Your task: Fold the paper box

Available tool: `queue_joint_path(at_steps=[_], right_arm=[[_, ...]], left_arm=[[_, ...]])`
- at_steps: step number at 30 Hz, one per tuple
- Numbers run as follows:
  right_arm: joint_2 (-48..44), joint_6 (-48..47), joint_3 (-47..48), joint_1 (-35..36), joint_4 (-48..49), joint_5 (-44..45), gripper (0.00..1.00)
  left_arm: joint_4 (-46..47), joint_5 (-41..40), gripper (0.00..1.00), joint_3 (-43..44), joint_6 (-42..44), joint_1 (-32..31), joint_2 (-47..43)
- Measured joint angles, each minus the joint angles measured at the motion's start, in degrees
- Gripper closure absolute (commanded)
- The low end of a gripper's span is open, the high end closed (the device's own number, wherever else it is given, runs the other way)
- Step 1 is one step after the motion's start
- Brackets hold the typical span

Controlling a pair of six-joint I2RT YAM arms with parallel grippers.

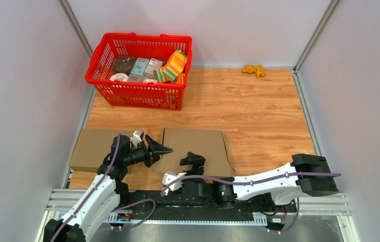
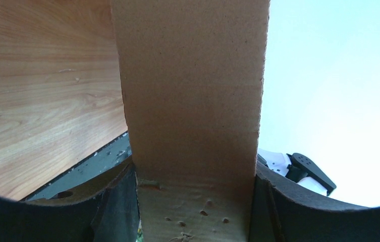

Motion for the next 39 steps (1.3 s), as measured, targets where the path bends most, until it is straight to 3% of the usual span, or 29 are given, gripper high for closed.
queue_joint_path(at_steps=[4, 8, 9, 15, 26, 29, 33, 36, 39], right_arm=[[1.2, -4.92, -2.29, -1.01, 7.02, 2.49, 0.03], [2.27, -10.29, -4.11, -1.29, 14.01, 4.42, 0.12], [2.49, -12.33, -4.96, -1.27, 16.65, 4.68, 0.18], [3.08, -20.41, -8.76, -1.16, 26.93, 5.33, 0.33], [1.14, -23.08, -11.1, -1.33, 30.99, 9.18, 0.44], [-0.09, -21.81, -11.54, -0.76, 29.14, 9.6, 0.51], [-3.91, -15.23, -10.54, -0.39, 20.7, 12.5, 0.54], [-6.8, -7.04, -5.57, -0.59, 7.1, 12.28, 0.56], [-8.83, 1.4, 2.91, -1.22, -8.94, 8.5, 0.57]], left_arm=[[-0.22, -0.74, 0.46, -0.2, -0.63, 0.37, -1.46], [-0.39, -1.57, 0.43, -0.22, -1.09, 0.59, -3.15], [-0.35, -1.68, 0.41, -0.22, -1.11, 0.66, -3.69], [-0.59, -1.99, 0.26, 0.0, -0.96, 0.79, -5.95], [-26.67, -7.96, 0.21, 14.58, 15.1, 0.52, -11.3], [-33.35, -12.5, 0.21, 17.9, 18.62, 0.28, -13.2], [-45.16, -24.87, 0.29, 25.05, 25.64, 0.24, -17.94], [-49.05, -32.37, 0.34, 29.83, 31.08, 0.24, -23.04], [-48.26, -33.94, 0.39, 32.46, 36.65, 0.24, -26.16]])
